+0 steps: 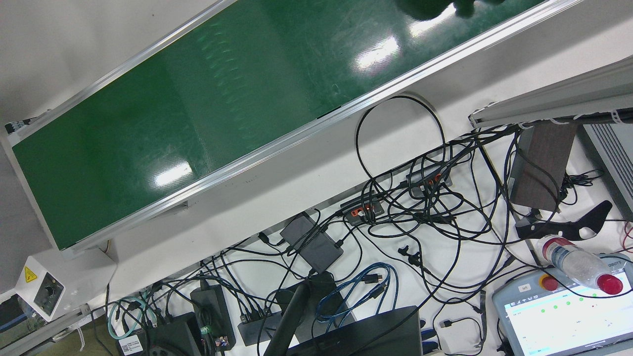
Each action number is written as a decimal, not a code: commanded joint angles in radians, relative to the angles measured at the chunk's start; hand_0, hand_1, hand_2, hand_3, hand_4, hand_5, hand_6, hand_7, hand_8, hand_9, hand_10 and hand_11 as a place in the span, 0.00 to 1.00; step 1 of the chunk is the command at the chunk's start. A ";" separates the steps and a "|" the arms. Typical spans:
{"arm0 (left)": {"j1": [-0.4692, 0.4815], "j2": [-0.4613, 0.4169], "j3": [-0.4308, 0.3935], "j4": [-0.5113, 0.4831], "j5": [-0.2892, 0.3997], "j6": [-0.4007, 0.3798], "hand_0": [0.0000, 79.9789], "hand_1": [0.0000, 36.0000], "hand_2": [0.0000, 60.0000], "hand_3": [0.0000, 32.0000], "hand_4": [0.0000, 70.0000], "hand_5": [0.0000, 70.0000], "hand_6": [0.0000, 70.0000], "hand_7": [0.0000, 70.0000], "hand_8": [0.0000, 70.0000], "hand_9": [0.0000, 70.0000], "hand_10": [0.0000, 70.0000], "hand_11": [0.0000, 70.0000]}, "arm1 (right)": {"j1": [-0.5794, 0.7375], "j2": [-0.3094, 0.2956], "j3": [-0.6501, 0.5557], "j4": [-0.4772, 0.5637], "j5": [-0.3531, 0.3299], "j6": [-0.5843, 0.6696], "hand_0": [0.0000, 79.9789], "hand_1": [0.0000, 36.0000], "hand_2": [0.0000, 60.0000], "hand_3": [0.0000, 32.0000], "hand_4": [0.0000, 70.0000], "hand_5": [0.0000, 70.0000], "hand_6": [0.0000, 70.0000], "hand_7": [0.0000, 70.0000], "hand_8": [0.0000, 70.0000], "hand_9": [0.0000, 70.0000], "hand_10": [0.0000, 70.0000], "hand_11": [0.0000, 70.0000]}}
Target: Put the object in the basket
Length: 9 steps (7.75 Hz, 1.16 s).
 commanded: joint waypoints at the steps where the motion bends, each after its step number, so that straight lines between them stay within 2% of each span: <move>1: 0.004 -0.003 0.000 0.000 -0.001 0.006 0.79 0.62 0.00 0.00 0.21 0.40 0.08 0.06 0.17 0.26 0.00 0.00 | 0.000 0.000 0.000 0.000 0.000 0.000 0.00 0.00 0.00 0.00 0.00 0.00 0.00 0.00 0.00 0.00 0.00 0.00; 9: 0.007 -0.001 0.000 0.000 -0.003 0.006 0.79 0.63 0.00 0.00 0.21 0.41 0.08 0.06 0.17 0.27 0.00 0.00 | 0.000 0.000 0.000 0.000 0.000 0.000 0.00 0.00 0.00 0.00 0.00 0.00 0.00 0.00 0.00 0.00 0.00 0.00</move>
